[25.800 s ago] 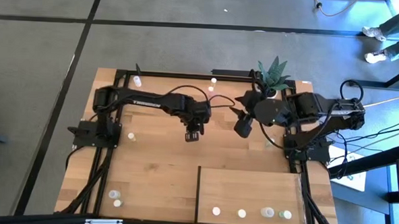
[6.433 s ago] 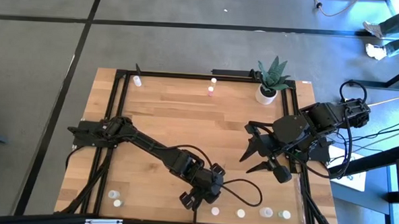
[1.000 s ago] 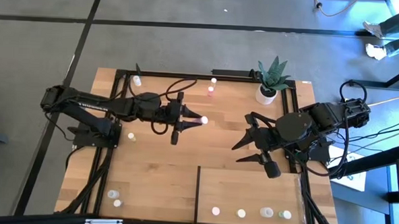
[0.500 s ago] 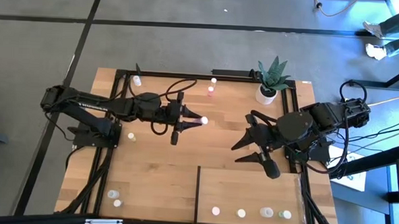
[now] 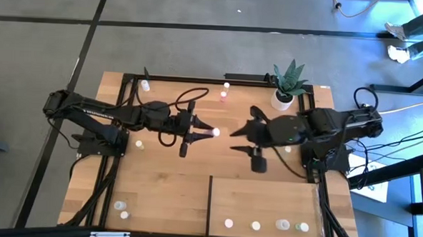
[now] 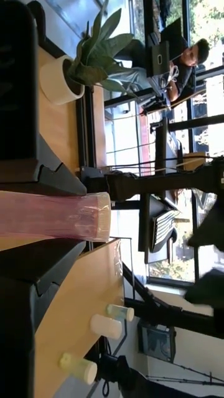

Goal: Pick and place medicine bottles onto shelf by color
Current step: Put the bottom pink pill bottle on the shelf aligned with the other pink pill bottle

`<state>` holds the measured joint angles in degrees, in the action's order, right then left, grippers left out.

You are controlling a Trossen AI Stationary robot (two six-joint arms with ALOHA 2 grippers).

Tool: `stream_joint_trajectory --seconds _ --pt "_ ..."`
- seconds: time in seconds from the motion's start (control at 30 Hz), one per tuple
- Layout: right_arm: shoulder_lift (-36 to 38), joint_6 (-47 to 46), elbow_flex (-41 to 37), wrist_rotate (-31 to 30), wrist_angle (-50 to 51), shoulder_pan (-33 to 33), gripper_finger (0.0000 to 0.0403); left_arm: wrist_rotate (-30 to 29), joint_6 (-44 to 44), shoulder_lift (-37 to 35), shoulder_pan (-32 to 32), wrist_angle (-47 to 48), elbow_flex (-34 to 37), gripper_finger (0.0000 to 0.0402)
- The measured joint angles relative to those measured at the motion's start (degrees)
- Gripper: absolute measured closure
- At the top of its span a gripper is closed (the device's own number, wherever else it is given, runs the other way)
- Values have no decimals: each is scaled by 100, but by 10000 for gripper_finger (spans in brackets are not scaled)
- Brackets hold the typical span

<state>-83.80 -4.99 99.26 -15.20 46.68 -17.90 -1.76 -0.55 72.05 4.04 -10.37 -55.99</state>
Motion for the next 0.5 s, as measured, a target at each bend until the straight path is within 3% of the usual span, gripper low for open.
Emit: stream_joint_trajectory --seconds 0.5 --pt "-569 208 -8 93 -230 462 225 -2 6 0 65 -64 0 308"
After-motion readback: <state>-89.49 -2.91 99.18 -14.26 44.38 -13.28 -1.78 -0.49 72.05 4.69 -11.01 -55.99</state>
